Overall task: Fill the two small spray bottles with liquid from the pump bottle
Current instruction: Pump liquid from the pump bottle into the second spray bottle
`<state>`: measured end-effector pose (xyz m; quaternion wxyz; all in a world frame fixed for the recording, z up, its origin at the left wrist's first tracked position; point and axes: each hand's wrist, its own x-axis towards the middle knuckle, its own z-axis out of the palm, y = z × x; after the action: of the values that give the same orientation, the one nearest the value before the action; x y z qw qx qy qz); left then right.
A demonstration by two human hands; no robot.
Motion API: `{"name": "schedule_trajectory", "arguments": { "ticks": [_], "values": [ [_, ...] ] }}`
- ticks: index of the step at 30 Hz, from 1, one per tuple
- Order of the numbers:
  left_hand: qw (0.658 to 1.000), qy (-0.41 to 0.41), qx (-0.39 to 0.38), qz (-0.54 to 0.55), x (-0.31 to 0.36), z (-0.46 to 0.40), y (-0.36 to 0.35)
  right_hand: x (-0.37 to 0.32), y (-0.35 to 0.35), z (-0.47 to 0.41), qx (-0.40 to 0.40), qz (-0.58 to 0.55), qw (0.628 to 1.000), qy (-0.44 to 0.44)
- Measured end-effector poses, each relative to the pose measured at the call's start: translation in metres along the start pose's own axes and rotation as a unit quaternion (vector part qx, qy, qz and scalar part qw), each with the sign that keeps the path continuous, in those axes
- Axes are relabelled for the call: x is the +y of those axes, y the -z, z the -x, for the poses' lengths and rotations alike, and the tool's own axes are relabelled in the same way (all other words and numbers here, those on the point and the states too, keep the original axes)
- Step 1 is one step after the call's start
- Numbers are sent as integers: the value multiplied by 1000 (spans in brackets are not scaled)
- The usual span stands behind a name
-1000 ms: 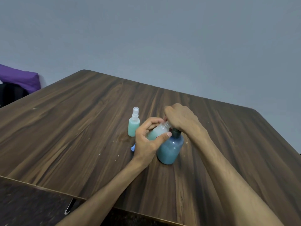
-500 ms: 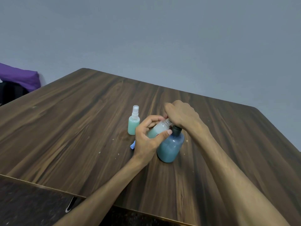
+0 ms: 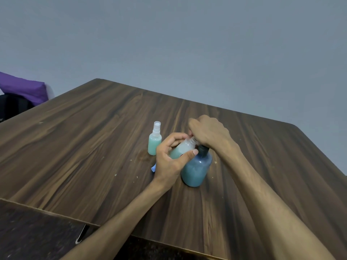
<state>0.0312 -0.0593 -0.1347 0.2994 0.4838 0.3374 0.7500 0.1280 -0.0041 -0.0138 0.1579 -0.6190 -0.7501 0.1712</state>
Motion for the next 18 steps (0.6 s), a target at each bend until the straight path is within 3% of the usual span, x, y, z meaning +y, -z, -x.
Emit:
{"name": "schedule_trajectory", "arguments": {
  "ticks": [10, 14, 18],
  "values": [
    [1000, -9, 5, 4, -1, -1, 0, -1, 4, -4, 14, -16, 1000, 3],
    [1000, -3, -5, -5, -1, -1, 0, -2, -3, 0, -24, 1, 1000, -10],
    [1000, -20, -4, -7, -1, 0, -1, 0, 4, 2, 8, -25, 1000, -2]
  ]
}}
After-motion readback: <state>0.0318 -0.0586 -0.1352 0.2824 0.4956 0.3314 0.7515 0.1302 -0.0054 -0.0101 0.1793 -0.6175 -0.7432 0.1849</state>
